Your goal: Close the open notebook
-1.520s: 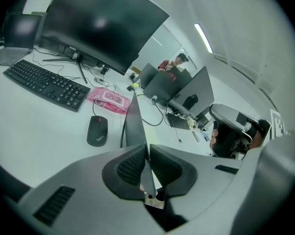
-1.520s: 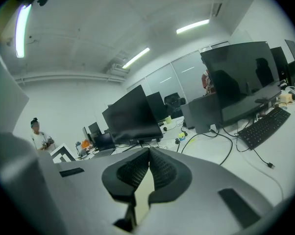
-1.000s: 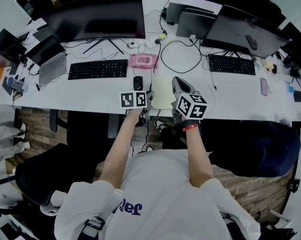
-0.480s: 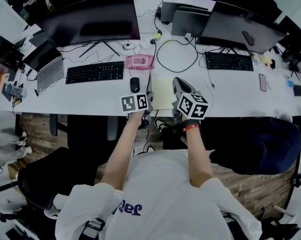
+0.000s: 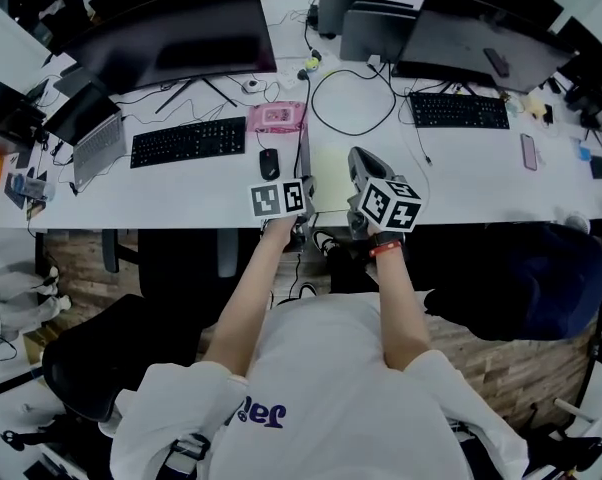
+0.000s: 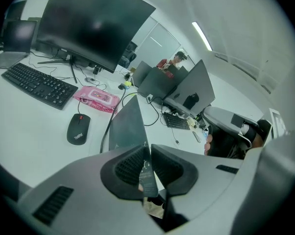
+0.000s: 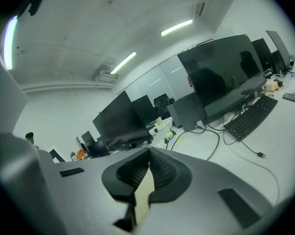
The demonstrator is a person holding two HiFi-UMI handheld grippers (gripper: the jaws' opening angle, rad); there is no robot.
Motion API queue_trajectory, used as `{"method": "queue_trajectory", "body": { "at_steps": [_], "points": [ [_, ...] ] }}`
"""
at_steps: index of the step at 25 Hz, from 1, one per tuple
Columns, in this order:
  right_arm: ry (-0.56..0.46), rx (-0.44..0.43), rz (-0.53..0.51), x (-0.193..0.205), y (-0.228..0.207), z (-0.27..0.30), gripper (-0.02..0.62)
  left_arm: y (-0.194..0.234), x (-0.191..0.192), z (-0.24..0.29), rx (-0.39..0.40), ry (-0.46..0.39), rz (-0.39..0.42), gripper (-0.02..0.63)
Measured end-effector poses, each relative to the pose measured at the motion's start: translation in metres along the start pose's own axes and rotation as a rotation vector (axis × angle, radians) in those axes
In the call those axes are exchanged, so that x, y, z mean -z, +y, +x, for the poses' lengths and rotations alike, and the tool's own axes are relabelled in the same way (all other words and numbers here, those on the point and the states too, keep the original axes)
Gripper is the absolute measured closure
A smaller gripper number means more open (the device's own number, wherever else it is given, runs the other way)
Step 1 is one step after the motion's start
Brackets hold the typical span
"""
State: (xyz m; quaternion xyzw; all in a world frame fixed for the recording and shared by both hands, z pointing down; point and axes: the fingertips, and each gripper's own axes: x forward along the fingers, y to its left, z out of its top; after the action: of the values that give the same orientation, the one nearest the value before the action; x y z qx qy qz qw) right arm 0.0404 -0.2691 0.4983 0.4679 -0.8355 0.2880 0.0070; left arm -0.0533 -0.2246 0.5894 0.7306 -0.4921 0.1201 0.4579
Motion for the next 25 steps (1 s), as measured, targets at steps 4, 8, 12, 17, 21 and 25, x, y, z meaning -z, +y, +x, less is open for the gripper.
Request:
{"method": "queue_trajectory", "body": {
  "at_steps": [4, 8, 12, 17, 21, 25],
  "points": [
    [-0.006, 0.011, 0.008, -0.003, -0.006, -0.002, 0.58, -0.005, 0.001, 0.004, 0.0, 0.011, 0.012, 0.545],
    [-0.007, 0.019, 0.013, -0.004, -0.01, -0.001, 0.58, -0.005, 0.0, 0.008, -0.011, 0.018, 0.023, 0.543],
    [-0.008, 0.022, 0.019, -0.004, -0.014, -0.002, 0.58, -0.009, 0.002, 0.013, -0.011, 0.025, 0.03, 0.541],
    [-0.008, 0.026, 0.033, -0.004, -0.019, 0.0, 0.58, -0.012, 0.0, 0.015, -0.051, 0.04, 0.083, 0.537],
    [-0.008, 0.03, 0.041, -0.002, -0.021, 0.001, 0.58, -0.008, -0.001, 0.01, -0.107, 0.062, 0.136, 0.537],
    [-0.012, 0.031, 0.051, -0.004, -0.022, 0.002, 0.58, -0.009, -0.001, 0.012, -0.116, 0.067, 0.158, 0.534]
  ]
}}
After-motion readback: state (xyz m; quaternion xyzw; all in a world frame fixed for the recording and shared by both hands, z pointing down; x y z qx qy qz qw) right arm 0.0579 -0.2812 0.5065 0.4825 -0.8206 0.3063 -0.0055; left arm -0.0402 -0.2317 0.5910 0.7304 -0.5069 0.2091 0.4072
